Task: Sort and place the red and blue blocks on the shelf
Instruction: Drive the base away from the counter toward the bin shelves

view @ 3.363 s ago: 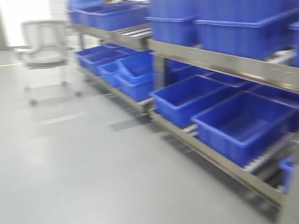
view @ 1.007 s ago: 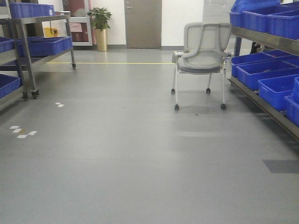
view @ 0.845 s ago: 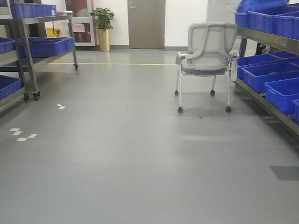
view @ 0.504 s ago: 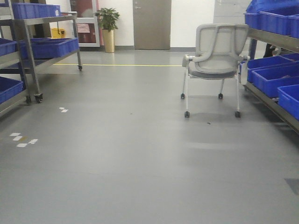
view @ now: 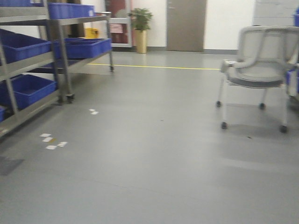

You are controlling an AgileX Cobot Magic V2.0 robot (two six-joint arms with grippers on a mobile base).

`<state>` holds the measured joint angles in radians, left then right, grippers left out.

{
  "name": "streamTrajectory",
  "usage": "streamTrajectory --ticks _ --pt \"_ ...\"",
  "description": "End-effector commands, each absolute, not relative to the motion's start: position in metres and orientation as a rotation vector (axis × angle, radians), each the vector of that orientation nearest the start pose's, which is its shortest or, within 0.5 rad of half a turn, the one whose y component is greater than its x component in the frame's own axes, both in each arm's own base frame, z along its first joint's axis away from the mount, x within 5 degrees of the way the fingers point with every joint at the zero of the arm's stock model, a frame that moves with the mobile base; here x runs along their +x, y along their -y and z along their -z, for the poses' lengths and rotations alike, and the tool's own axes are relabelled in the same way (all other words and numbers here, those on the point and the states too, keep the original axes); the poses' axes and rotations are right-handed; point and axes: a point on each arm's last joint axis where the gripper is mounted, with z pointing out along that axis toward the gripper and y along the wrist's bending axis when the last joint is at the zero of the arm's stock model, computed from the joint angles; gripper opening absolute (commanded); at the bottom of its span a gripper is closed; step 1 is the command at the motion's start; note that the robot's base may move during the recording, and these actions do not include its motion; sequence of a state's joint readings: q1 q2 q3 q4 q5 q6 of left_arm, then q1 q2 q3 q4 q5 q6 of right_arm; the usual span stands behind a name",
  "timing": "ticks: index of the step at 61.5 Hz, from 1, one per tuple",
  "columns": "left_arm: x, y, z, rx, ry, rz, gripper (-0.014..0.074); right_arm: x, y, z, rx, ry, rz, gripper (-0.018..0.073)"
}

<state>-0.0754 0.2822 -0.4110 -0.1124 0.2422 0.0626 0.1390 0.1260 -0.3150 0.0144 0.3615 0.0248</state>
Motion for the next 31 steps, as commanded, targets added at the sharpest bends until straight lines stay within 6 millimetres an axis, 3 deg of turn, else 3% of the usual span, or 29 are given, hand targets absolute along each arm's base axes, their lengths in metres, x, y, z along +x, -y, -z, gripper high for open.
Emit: streamTrajectory --ticks 1,31 --pt "0.0699 0.0068 -0.3284 0.032 -1.487 0.114 0.0124 0.0496 -0.0068 -0.2944 -0.083 -1.554 -0.127 0.0052" --pt "0.0699 0.0068 -0.3284 0.032 -1.487 0.114 0.0124 0.0496 -0.0068 -0.2944 -0.083 -1.554 -0.127 0.0052"
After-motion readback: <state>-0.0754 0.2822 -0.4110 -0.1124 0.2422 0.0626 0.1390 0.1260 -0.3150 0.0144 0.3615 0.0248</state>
